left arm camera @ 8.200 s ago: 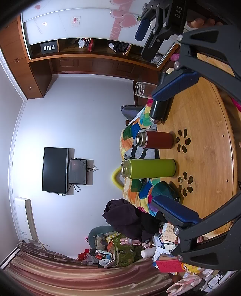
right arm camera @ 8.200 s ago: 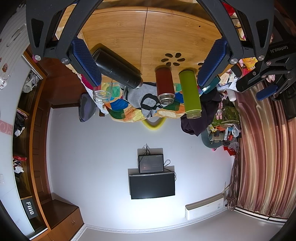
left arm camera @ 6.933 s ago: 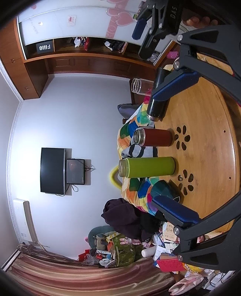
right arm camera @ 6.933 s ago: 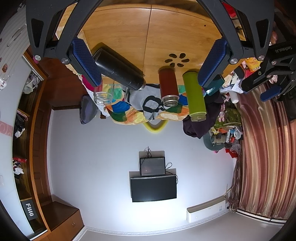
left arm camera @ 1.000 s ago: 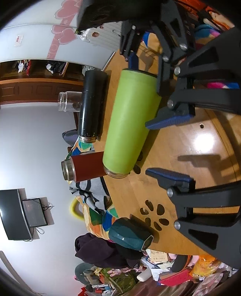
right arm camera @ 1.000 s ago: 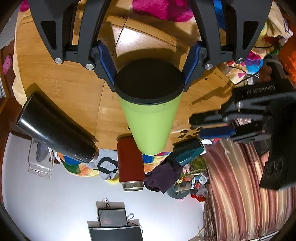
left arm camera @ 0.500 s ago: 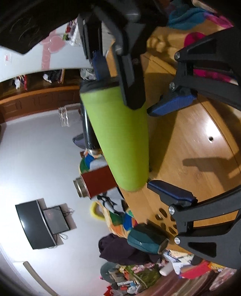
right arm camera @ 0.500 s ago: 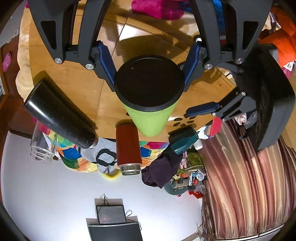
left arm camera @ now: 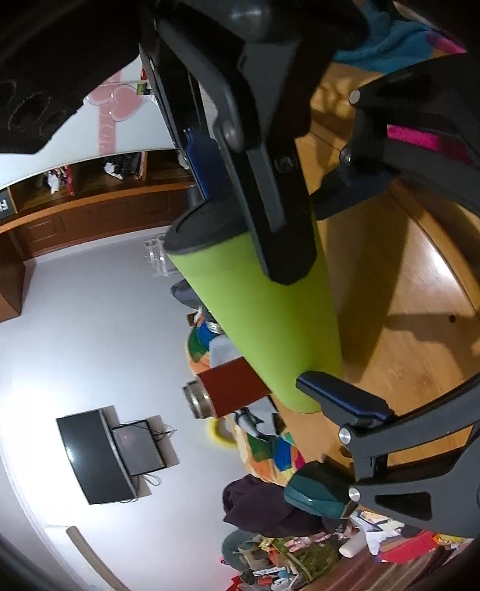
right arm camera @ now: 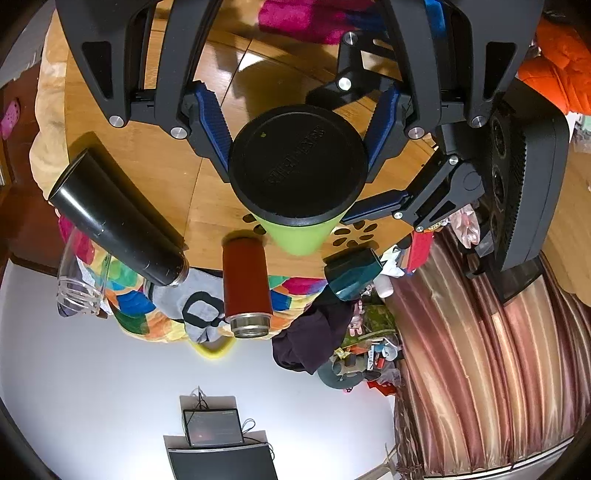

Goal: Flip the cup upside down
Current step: 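Rotate the bottle further with the right tool, black base rising toward the left tool, then grasp the inverted bottle with the left tool while the right tool releases it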

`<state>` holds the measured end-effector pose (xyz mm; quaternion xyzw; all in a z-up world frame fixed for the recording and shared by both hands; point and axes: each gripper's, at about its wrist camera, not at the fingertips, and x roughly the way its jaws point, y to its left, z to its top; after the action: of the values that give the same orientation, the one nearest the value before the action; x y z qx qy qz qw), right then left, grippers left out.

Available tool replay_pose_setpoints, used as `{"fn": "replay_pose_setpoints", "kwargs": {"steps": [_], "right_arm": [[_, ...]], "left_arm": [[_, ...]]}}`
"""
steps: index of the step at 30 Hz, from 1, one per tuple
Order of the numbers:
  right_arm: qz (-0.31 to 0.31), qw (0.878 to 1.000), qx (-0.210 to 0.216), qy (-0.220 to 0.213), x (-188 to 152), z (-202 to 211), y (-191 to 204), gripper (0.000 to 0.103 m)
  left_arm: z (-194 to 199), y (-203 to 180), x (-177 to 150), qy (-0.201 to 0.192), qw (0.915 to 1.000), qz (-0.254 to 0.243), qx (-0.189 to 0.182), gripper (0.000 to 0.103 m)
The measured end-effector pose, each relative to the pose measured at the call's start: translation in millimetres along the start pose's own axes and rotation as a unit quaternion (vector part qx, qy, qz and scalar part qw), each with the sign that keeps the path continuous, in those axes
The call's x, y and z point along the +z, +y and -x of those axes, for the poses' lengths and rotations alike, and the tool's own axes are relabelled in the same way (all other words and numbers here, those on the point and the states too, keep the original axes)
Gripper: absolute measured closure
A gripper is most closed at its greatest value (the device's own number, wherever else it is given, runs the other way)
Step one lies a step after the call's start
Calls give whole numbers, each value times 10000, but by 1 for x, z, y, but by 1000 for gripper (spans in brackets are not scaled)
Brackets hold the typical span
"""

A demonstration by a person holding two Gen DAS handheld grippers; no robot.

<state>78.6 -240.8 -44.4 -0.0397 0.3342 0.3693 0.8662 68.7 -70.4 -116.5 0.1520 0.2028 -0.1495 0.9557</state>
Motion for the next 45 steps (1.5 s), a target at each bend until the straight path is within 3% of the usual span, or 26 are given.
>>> {"fn": "replay_pose_setpoints", "kwargs": {"steps": [4,8,17,29,36,45], "right_arm": [[66,10000,66,-23,2,4,0,40],[125,9998,112,-61,4,11,-1,40],[-58,9994,300,136,0,6,-12,40],[269,9982,436,317,-5,4,-12,38],[174,9952,916,303,-5,12,-24,37],[204,9942,1010,295,-3,15,-25,37]], "left_arm": [[5,-8,8,-330,9993,-138,-50,8],[7,-13,15,-522,9982,-266,-111,7],[0,-19,10,-508,9977,-457,-55,5],[-1,-22,2,-550,9960,-702,-19,4],[-2,-33,-1,-616,9926,-1039,87,8],[-3,-25,4,-676,9941,-830,152,13]]}}
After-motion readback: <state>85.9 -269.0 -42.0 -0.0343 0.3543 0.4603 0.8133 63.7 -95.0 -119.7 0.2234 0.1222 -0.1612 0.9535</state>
